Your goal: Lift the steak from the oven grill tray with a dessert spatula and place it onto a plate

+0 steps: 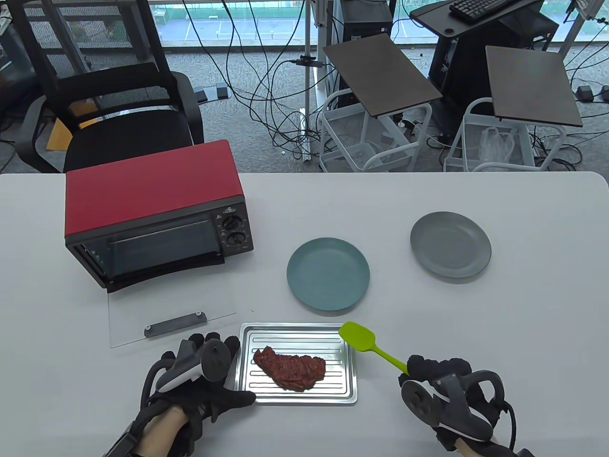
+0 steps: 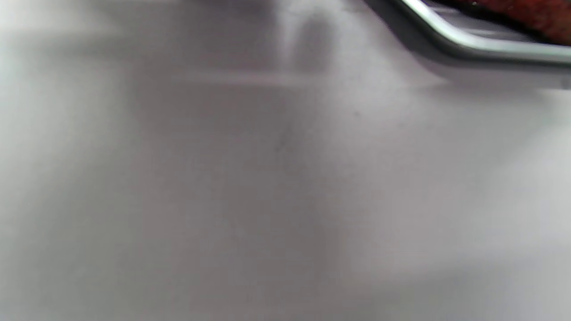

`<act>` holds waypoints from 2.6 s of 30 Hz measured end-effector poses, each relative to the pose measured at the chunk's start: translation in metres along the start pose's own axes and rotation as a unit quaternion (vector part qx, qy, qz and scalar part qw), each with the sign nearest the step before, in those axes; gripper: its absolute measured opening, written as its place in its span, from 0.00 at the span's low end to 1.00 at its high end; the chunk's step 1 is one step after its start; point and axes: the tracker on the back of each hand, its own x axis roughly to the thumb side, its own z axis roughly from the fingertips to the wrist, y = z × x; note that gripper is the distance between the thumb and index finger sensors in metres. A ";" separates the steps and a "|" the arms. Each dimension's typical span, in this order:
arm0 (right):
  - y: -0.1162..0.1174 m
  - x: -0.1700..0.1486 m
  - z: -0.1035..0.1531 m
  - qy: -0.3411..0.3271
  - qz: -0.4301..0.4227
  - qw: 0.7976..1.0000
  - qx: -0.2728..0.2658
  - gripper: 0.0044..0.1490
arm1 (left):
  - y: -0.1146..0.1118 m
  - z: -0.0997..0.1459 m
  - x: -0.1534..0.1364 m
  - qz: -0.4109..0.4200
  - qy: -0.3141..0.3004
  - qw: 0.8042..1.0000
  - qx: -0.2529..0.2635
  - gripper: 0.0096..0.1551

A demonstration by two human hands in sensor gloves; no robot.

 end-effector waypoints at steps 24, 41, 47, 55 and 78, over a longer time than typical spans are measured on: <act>0.020 0.010 -0.001 -0.085 -0.003 0.992 0.091 0.28 | -0.005 -0.008 0.000 0.003 0.013 0.999 -0.046 0.67; 0.024 0.021 -0.011 -0.119 -0.021 0.988 0.101 0.27 | -0.005 -0.010 0.001 -0.004 0.015 0.998 -0.056 0.67; 0.028 0.026 -0.017 -0.119 -0.035 0.986 0.107 0.27 | -0.005 -0.011 0.002 -0.005 0.015 0.998 -0.057 0.67; 0.032 0.040 -0.024 -0.129 -0.040 0.986 0.098 0.27 | -0.005 -0.011 0.002 -0.005 0.015 0.998 -0.057 0.67; 0.045 0.080 -0.046 -0.138 -0.084 0.983 0.082 0.26 | -0.006 -0.012 0.001 -0.003 0.013 0.998 -0.059 0.67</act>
